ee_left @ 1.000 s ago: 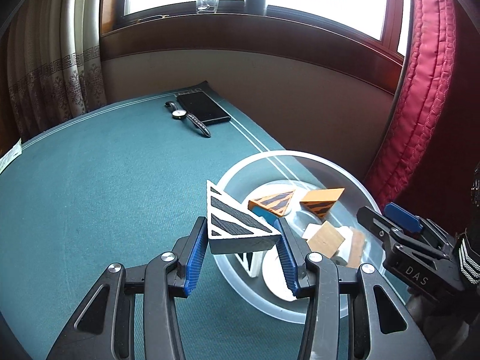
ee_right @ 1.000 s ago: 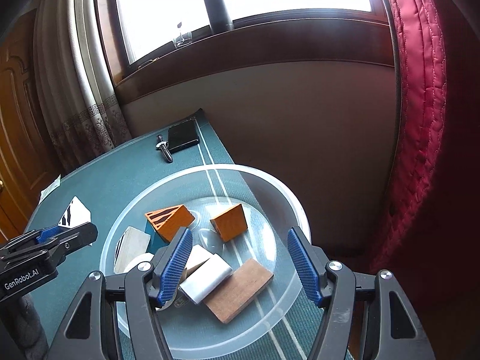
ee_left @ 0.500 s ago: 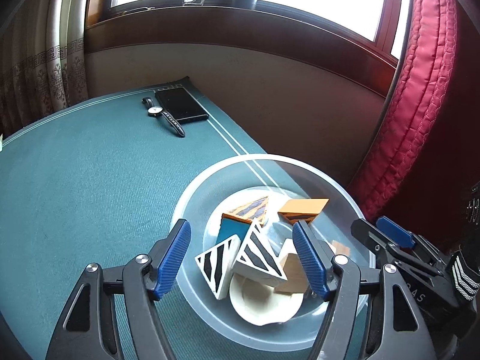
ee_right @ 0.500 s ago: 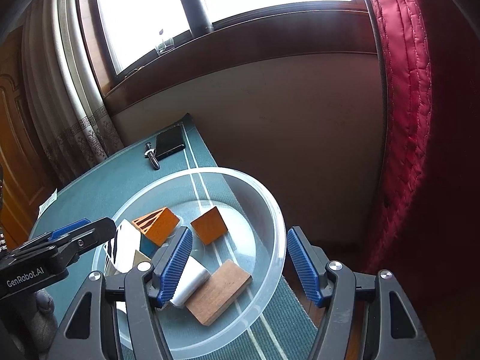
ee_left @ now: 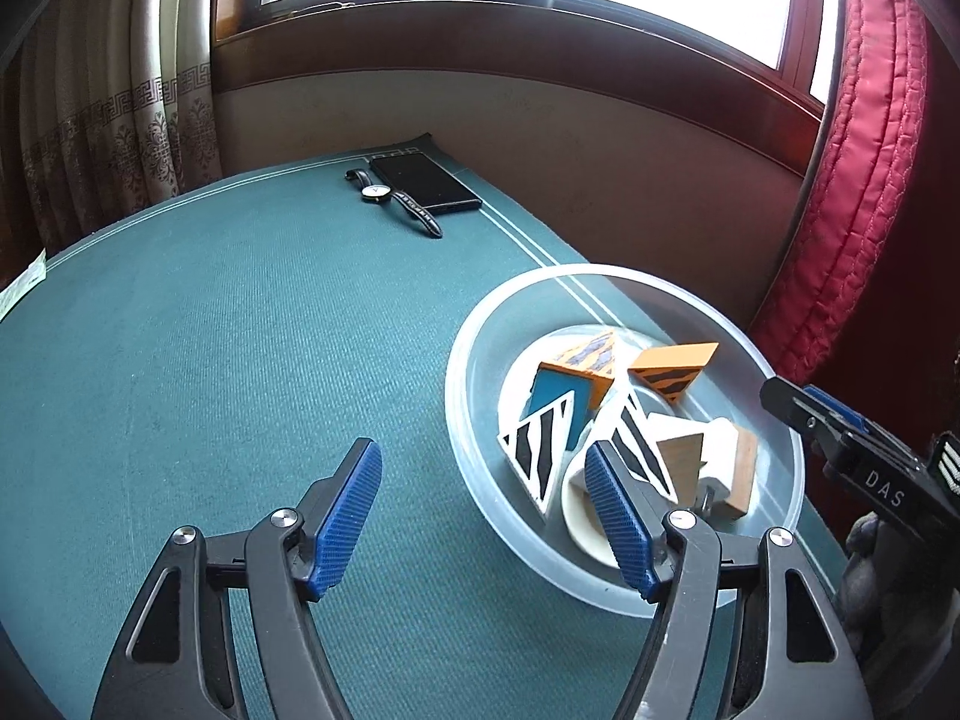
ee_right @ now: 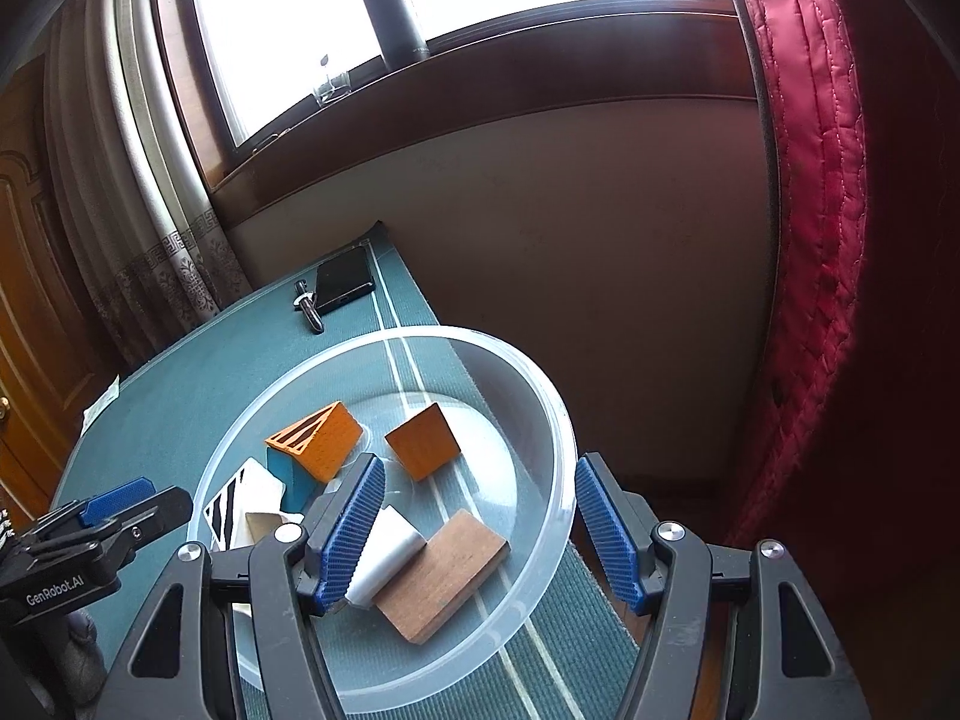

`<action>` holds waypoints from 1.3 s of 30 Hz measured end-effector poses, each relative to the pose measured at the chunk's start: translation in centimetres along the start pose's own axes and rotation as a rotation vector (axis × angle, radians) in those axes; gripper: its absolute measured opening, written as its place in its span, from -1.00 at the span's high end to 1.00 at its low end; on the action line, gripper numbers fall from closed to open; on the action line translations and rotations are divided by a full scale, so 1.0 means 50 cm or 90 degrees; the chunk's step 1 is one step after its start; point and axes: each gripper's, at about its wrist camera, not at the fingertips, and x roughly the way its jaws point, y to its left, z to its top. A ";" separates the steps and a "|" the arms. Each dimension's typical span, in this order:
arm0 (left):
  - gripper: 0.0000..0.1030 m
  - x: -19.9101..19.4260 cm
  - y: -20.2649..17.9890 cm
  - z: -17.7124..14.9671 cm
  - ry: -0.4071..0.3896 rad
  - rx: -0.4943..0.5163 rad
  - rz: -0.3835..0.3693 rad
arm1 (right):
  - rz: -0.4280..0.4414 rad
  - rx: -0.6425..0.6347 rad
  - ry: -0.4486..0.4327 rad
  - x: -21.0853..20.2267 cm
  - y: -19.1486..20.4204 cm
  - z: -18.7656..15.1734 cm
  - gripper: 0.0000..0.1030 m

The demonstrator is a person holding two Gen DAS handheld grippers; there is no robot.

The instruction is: Organize rigid objects

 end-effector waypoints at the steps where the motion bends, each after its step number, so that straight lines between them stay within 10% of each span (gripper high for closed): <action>1: -0.39 0.000 -0.001 -0.006 0.003 0.005 0.002 | 0.001 -0.001 0.001 0.000 0.001 -0.001 -0.34; 39: -0.39 0.062 -0.051 0.050 -0.003 0.047 0.041 | 0.001 -0.007 0.019 -0.006 0.004 -0.016 -0.41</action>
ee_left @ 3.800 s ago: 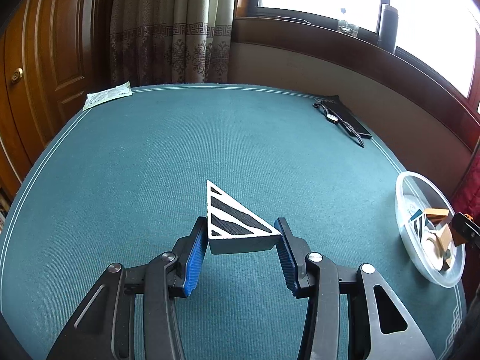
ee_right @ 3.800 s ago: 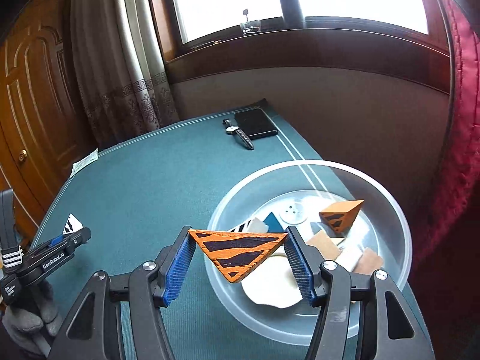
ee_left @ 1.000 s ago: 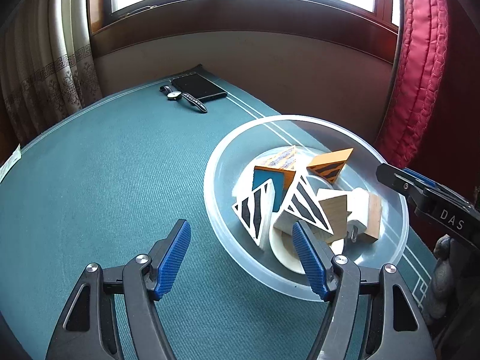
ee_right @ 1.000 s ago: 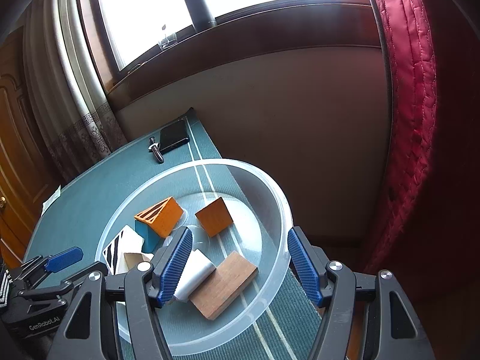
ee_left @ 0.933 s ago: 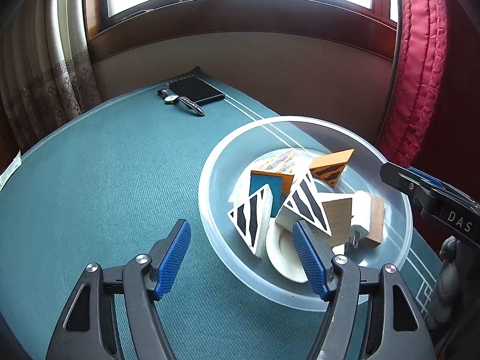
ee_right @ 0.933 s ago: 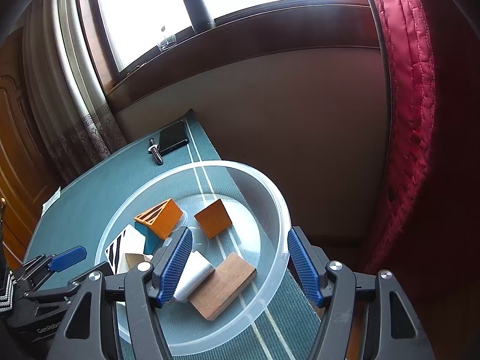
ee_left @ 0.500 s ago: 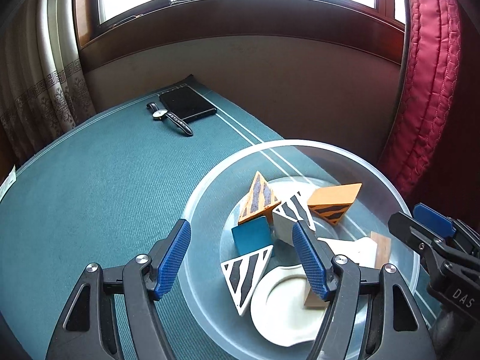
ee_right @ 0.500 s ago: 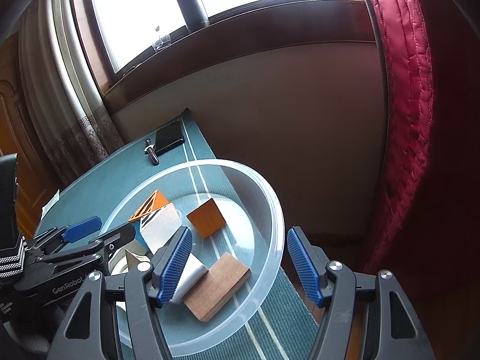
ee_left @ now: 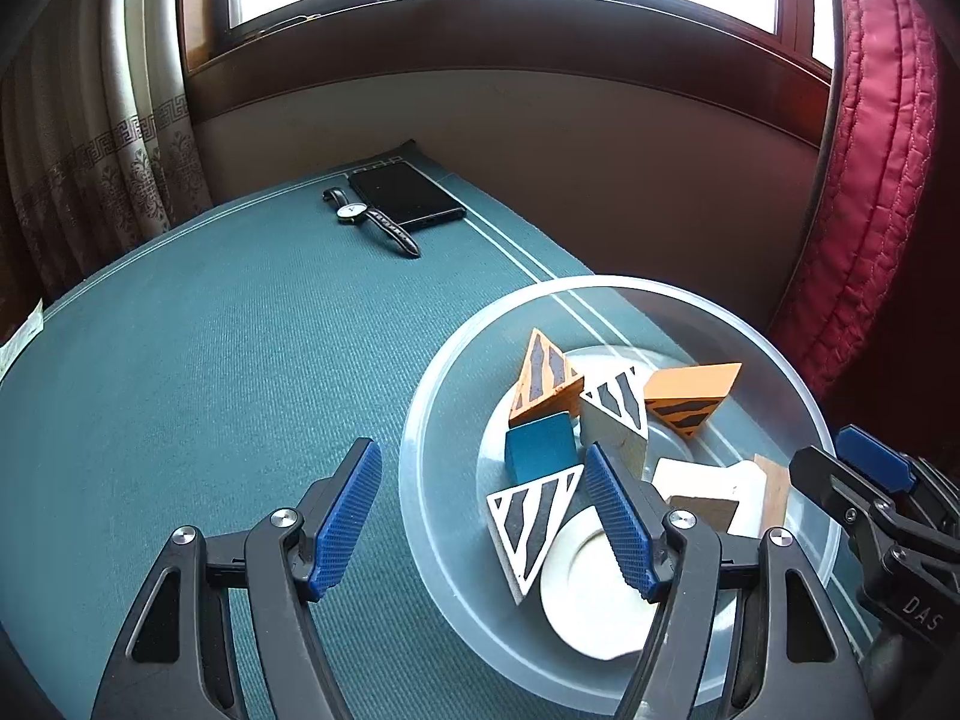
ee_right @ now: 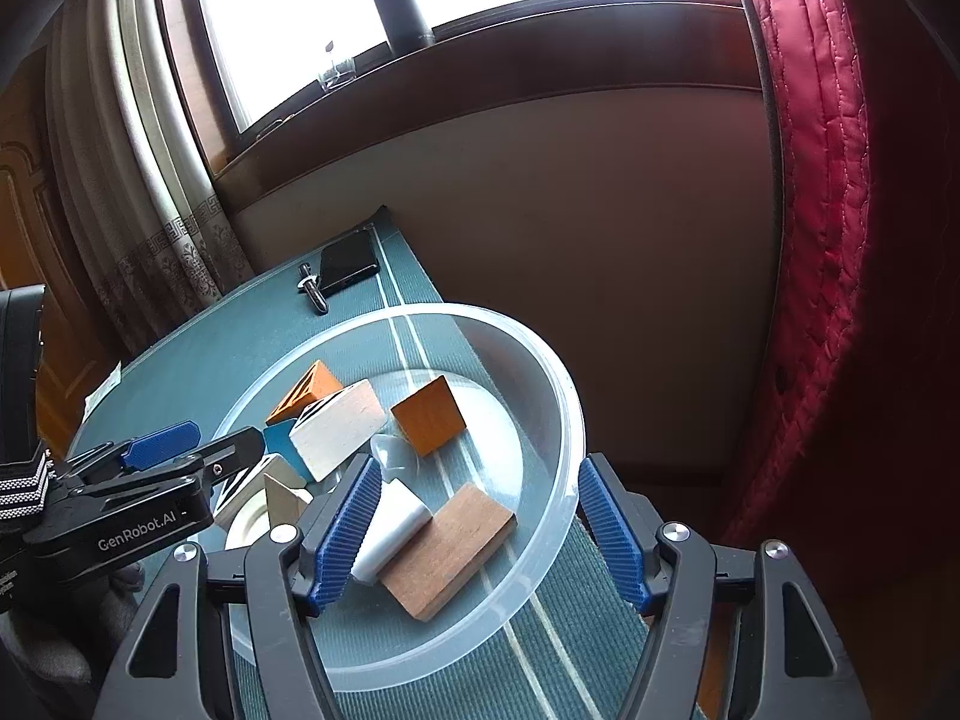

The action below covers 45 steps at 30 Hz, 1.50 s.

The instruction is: Organize rigid objects

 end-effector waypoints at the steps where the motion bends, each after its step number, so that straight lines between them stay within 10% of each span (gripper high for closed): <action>1: -0.39 -0.005 0.003 -0.002 -0.002 -0.001 0.002 | 0.000 -0.002 0.001 -0.002 0.003 -0.002 -0.41; 16: -0.53 -0.075 0.042 -0.067 -0.016 -0.016 0.019 | -0.007 -0.043 0.017 -0.044 0.053 -0.045 -0.56; 24: -0.76 -0.110 0.057 -0.090 -0.037 -0.014 0.020 | -0.007 -0.053 0.046 -0.051 0.085 -0.069 -0.94; 45: -0.95 -0.156 0.068 -0.108 -0.069 -0.005 0.063 | -0.085 -0.109 0.026 -0.085 0.148 -0.077 -0.99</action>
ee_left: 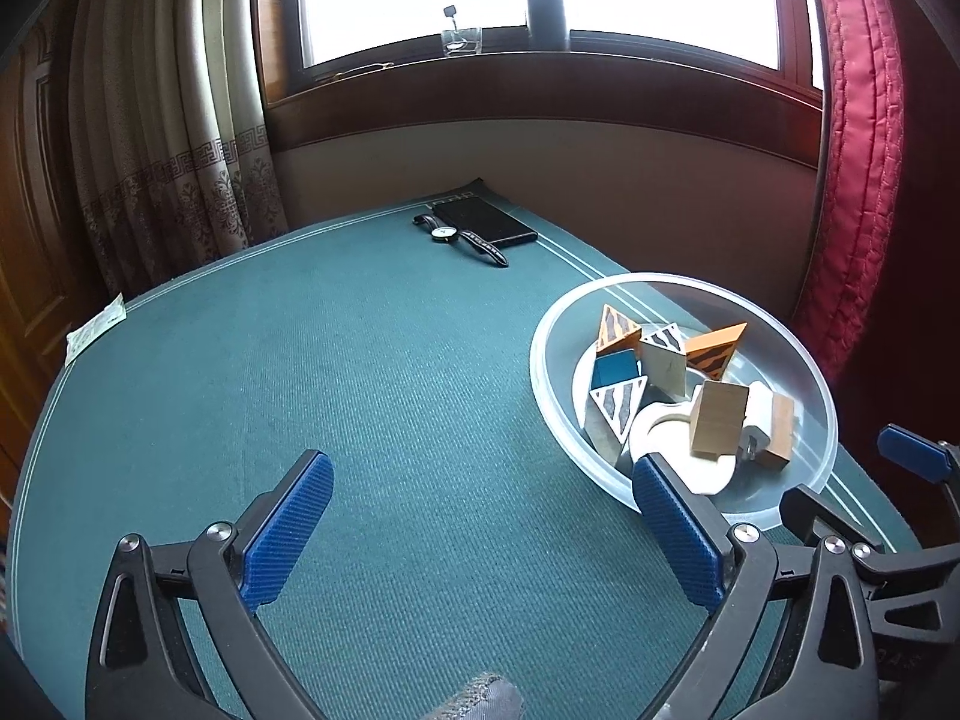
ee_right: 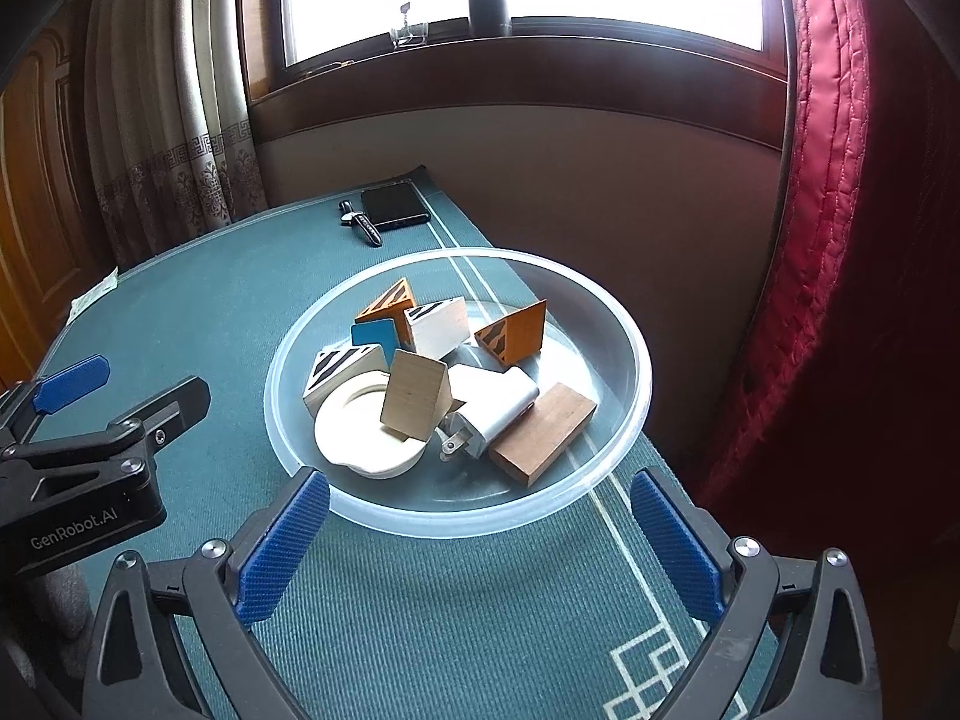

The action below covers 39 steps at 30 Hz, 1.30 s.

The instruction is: Organize rigid objects

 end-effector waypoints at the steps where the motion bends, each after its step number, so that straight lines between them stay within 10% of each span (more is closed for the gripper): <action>1: -0.95 0.001 0.000 0.000 0.002 -0.001 0.002 | -0.002 0.000 0.000 0.000 0.000 0.001 -0.99; 39: -0.96 0.035 -0.037 -0.006 0.052 0.049 0.018 | -0.006 0.025 0.025 0.031 -0.029 0.001 -0.99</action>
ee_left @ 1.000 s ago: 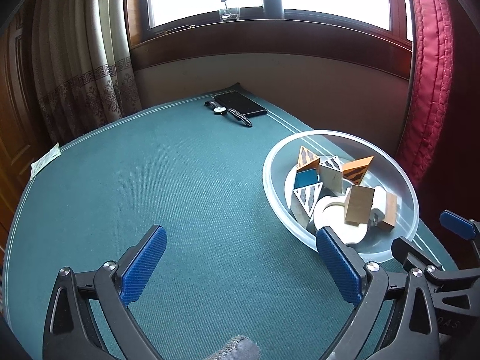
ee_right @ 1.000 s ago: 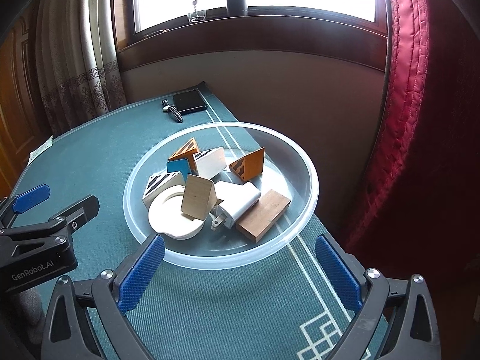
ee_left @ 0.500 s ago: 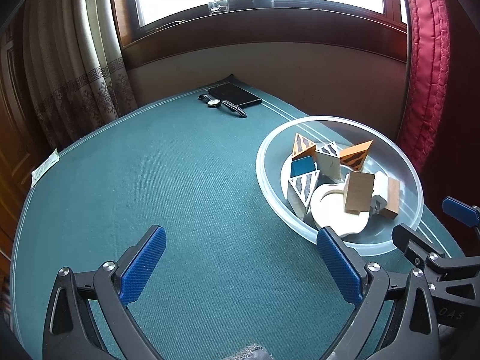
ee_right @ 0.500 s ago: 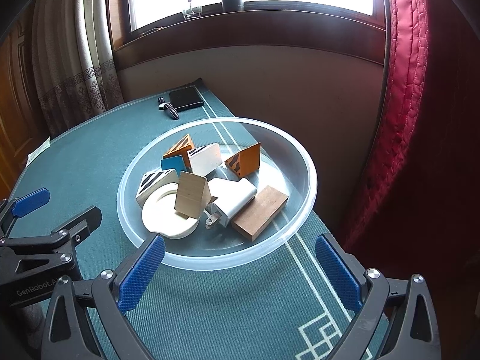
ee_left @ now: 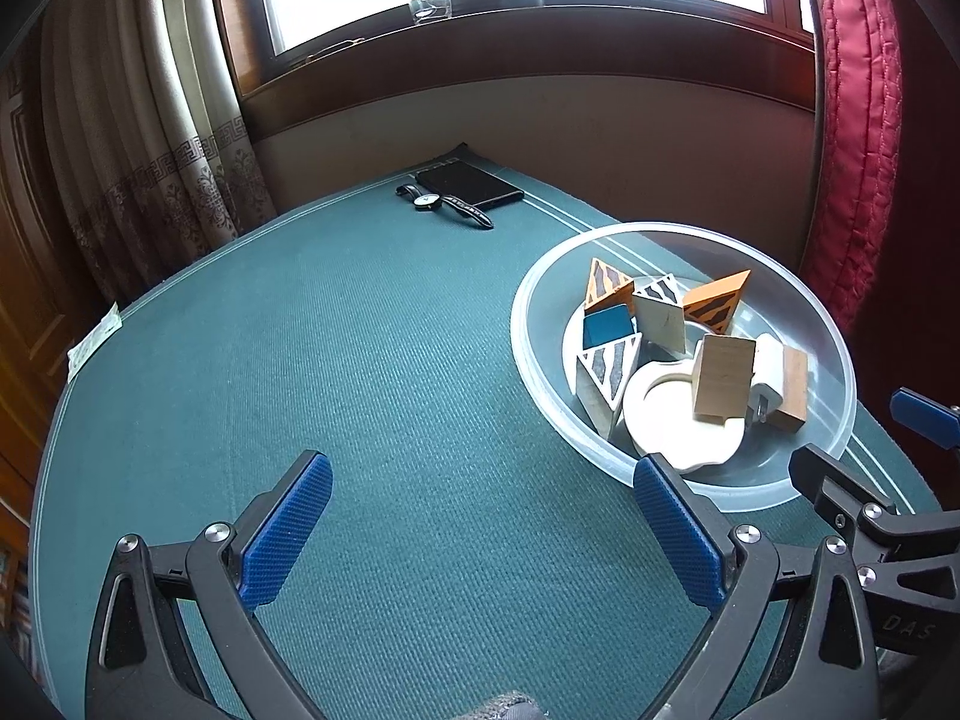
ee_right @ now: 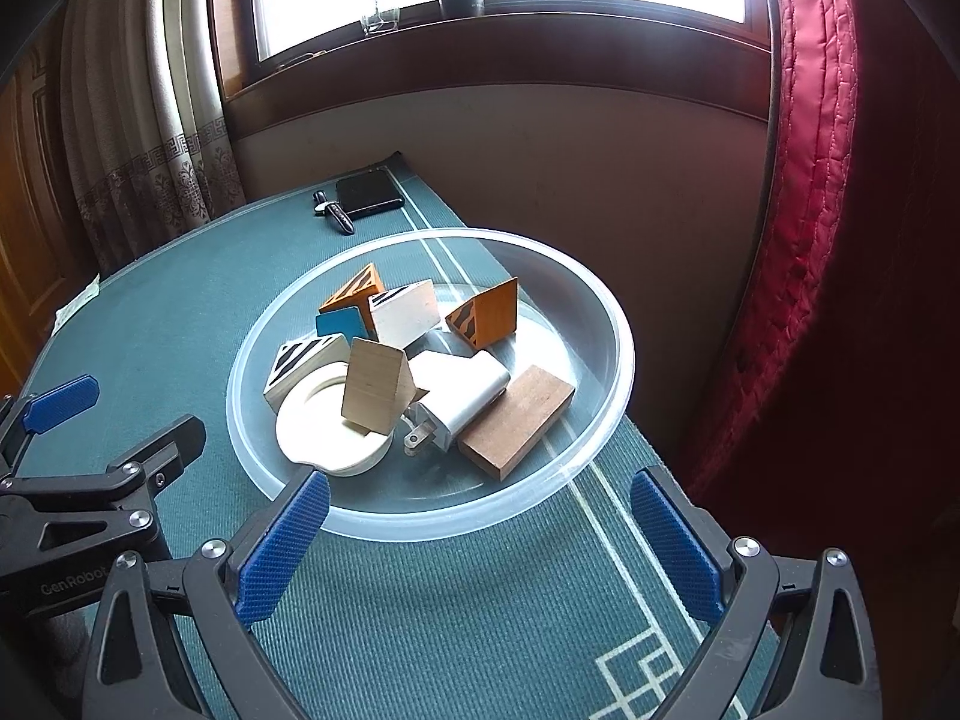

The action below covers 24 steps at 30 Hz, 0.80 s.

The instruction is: Organize rigid objects

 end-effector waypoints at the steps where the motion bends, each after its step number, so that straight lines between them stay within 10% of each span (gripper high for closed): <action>1: -0.96 0.000 0.000 0.000 0.000 0.000 0.000 | 0.000 0.000 0.000 0.000 0.000 0.000 -0.99; 24: -0.96 -0.005 0.016 -0.005 -0.016 -0.020 -0.004 | 0.001 -0.002 0.006 0.007 0.002 -0.002 -0.99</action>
